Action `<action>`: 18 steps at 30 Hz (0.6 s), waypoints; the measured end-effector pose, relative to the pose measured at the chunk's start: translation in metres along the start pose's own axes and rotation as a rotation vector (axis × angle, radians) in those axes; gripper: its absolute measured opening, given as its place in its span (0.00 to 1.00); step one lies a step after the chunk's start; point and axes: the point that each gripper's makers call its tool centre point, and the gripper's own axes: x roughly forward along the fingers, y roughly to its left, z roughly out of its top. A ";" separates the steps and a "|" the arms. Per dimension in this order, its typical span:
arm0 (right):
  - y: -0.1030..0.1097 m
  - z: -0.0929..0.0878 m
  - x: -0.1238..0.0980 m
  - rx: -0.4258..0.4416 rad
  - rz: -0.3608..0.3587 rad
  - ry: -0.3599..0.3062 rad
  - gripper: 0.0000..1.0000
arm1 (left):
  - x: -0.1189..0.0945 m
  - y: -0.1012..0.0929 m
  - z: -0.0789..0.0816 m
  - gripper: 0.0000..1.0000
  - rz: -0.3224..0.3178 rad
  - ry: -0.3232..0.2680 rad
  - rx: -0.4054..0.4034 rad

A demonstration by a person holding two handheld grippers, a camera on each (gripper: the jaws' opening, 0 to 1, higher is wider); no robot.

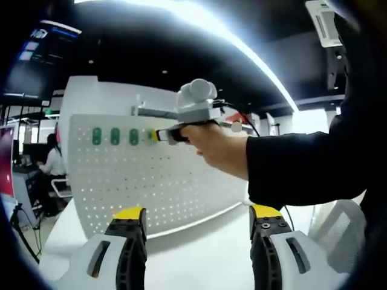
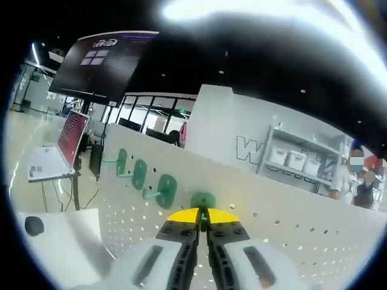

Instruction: Insert the hook assembly into the mounting plate slot until the hook locks in place.

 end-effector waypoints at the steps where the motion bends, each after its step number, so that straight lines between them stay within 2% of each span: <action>1: 0.001 -0.001 0.001 -0.002 0.005 0.001 0.01 | 0.000 0.000 0.000 0.70 0.000 0.000 -0.002; 4: 0.001 -0.001 0.001 -0.011 0.005 0.000 0.01 | 0.000 0.000 0.001 0.70 0.001 -0.002 -0.004; 6: 0.000 0.005 -0.002 0.089 0.003 -0.045 0.01 | 0.000 0.000 0.000 0.69 -0.001 0.001 -0.005; 10: -0.012 0.005 -0.008 0.167 -0.030 -0.059 0.01 | 0.000 0.000 -0.001 0.69 -0.004 0.004 -0.008; 15: -0.008 0.004 -0.006 0.188 -0.028 -0.058 0.01 | 0.001 -0.001 0.000 0.68 -0.006 0.001 -0.007; 18: -0.006 0.008 -0.004 0.168 -0.039 -0.063 0.01 | 0.000 0.000 0.000 0.68 -0.004 0.002 -0.008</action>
